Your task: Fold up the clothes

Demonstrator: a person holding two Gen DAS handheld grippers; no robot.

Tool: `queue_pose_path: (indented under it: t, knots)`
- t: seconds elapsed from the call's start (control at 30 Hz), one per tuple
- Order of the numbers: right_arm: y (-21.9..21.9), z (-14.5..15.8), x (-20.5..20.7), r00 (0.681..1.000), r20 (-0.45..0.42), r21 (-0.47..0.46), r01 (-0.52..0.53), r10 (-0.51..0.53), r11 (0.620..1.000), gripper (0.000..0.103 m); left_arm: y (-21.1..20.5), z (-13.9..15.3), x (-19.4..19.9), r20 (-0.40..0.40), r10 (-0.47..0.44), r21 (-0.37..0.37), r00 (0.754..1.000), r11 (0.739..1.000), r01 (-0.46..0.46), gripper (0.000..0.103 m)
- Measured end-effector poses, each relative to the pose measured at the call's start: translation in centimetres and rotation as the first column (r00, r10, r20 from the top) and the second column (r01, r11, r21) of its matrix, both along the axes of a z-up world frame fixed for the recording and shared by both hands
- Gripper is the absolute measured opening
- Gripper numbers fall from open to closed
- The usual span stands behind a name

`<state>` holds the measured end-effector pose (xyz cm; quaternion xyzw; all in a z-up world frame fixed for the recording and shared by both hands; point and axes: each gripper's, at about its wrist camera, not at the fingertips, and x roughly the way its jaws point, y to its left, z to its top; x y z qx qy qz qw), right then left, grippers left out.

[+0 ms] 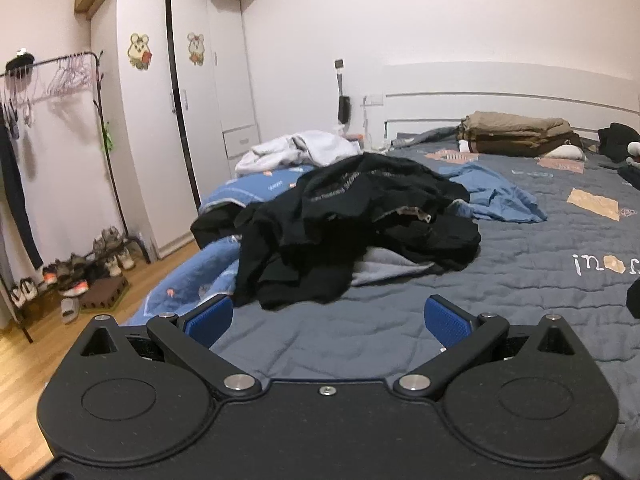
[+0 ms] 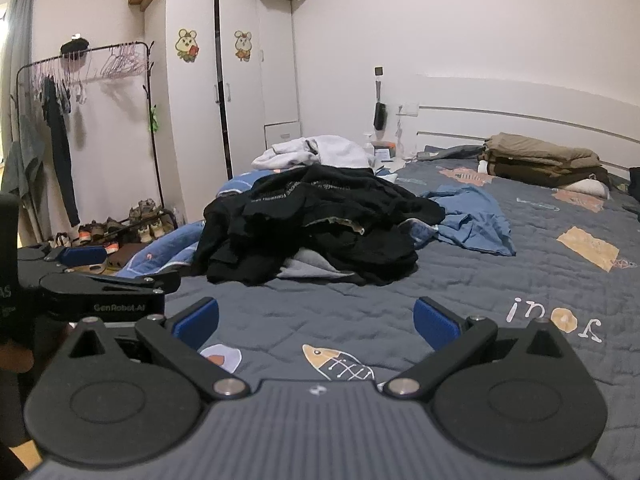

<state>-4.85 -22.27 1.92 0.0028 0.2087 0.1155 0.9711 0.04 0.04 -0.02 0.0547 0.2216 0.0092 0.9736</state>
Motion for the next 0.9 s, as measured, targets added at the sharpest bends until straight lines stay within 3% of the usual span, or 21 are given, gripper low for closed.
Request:
queue_pose_path:
  t: [0.17, 0.33, 0.9]
  knots:
    - [0.6, -0.3, 0.0, 1.0, -0.01, 0.015, 0.007, -0.007, 1.0, 0.103, 0.3, 0.0, 1.0, -0.03, -0.013, -0.002, 0.999, 1.0, 0.013, 0.103]
    - [-0.5, 0.3, 0.0, 1.0, 0.007, 0.06, 0.014, -0.014, 0.998, 0.103, -1.2, 0.2, 0.1, 0.048, -0.023, 0.068, 0.999, 0.997, 0.019, 0.103]
    - [-1.0, 0.8, -0.7, 0.999, 0.014, 0.068, 0.028, -0.029, 0.997, 0.103, -1.0, 0.1, -0.2, 0.043, -0.021, 0.016, 0.999, 1.0, 0.021, 0.103]
